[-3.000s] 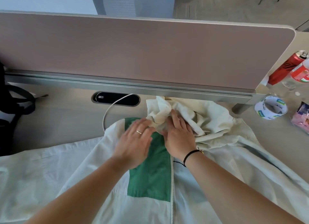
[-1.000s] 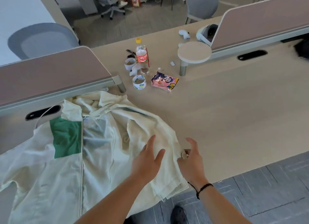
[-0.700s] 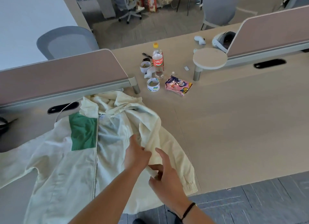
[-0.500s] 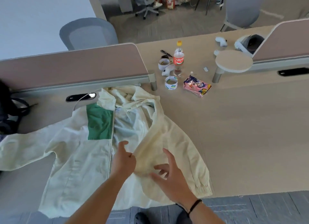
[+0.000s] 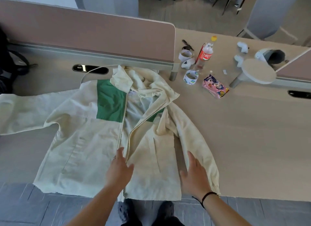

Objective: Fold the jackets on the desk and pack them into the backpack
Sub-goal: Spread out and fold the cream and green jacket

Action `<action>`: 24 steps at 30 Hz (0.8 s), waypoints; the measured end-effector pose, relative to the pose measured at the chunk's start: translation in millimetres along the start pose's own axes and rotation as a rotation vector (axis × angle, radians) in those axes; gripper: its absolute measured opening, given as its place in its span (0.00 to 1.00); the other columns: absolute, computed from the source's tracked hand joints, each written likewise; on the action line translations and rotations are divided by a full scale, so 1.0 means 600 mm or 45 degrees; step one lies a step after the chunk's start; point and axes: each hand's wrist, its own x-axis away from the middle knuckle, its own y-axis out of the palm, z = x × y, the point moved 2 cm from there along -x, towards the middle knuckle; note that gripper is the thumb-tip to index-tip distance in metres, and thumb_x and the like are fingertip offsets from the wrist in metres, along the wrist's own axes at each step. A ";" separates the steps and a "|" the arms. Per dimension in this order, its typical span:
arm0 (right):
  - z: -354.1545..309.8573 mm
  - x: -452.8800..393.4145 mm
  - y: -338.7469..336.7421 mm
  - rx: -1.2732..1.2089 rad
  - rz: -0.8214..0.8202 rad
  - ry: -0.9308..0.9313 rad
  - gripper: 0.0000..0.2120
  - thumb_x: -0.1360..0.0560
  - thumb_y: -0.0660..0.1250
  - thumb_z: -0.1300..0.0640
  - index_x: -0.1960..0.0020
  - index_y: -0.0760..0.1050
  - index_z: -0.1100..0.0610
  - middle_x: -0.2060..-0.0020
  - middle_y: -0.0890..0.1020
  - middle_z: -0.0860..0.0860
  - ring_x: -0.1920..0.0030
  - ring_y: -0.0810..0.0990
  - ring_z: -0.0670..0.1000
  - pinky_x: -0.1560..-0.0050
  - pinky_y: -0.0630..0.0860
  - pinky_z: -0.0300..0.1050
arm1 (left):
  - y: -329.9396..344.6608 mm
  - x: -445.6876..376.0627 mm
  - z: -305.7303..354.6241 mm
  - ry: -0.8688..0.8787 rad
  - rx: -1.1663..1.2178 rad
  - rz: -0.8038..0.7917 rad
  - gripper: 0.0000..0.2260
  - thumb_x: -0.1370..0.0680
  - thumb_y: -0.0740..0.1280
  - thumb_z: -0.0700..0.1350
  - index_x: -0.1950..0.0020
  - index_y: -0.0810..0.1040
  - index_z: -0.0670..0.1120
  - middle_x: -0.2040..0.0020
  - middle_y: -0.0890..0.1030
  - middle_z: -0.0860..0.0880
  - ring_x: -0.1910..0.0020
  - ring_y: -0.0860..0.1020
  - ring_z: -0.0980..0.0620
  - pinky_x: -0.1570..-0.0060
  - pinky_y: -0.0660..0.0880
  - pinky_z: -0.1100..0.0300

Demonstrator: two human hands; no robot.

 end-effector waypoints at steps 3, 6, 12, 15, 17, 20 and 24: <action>0.040 0.000 -0.005 0.025 -0.132 0.088 0.40 0.22 0.64 0.50 0.20 0.41 0.47 0.22 0.60 0.49 0.28 0.70 0.55 0.30 0.69 0.50 | 0.015 -0.001 0.017 0.078 -0.172 0.054 0.30 0.23 0.67 0.44 0.26 0.56 0.53 0.33 0.73 0.46 0.40 0.73 0.46 0.45 0.75 0.49; 0.080 0.004 -0.003 0.058 -0.207 0.126 0.42 0.22 0.64 0.48 0.20 0.38 0.46 0.20 0.55 0.46 0.25 0.65 0.53 0.25 0.61 0.56 | 0.026 0.014 0.044 0.193 -0.366 0.124 0.30 0.22 0.65 0.50 0.23 0.55 0.52 0.25 0.64 0.46 0.28 0.64 0.43 0.31 0.68 0.48; 0.142 -0.032 -0.016 0.142 -0.131 0.073 0.40 0.20 0.60 0.47 0.20 0.36 0.44 0.19 0.44 0.45 0.19 0.43 0.50 0.22 0.50 0.62 | 0.085 0.043 0.122 0.365 -0.468 0.060 0.32 0.20 0.62 0.55 0.20 0.50 0.56 0.18 0.50 0.50 0.19 0.50 0.47 0.22 0.57 0.51; 0.189 -0.065 -0.065 0.188 -0.019 0.073 0.38 0.21 0.59 0.56 0.19 0.41 0.48 0.19 0.51 0.47 0.19 0.48 0.50 0.22 0.54 0.58 | 0.131 0.049 0.169 0.338 -0.492 0.059 0.32 0.19 0.61 0.57 0.20 0.48 0.56 0.17 0.46 0.50 0.19 0.45 0.48 0.21 0.49 0.52; 0.227 -0.080 -0.120 0.195 -0.030 0.067 0.36 0.23 0.56 0.62 0.20 0.46 0.47 0.23 0.61 0.49 0.22 0.59 0.52 0.26 0.61 0.55 | 0.165 0.059 0.203 0.295 -0.501 0.060 0.32 0.19 0.61 0.57 0.20 0.48 0.55 0.17 0.45 0.48 0.19 0.43 0.47 0.21 0.46 0.52; 0.276 -0.117 -0.212 0.029 0.024 0.064 0.29 0.23 0.55 0.65 0.25 0.59 0.47 0.41 0.79 0.53 0.42 0.78 0.57 0.44 0.75 0.51 | 0.216 0.076 0.266 0.246 -0.499 0.078 0.33 0.19 0.62 0.55 0.19 0.48 0.54 0.17 0.46 0.47 0.19 0.43 0.45 0.21 0.48 0.50; 0.314 -0.211 -0.343 -0.524 -0.107 0.124 0.25 0.27 0.62 0.64 0.31 0.72 0.50 0.39 0.80 0.55 0.47 0.79 0.54 0.47 0.76 0.48 | 0.263 0.073 0.349 0.225 -0.434 0.157 0.34 0.21 0.64 0.54 0.19 0.51 0.53 0.18 0.50 0.46 0.19 0.48 0.45 0.21 0.53 0.50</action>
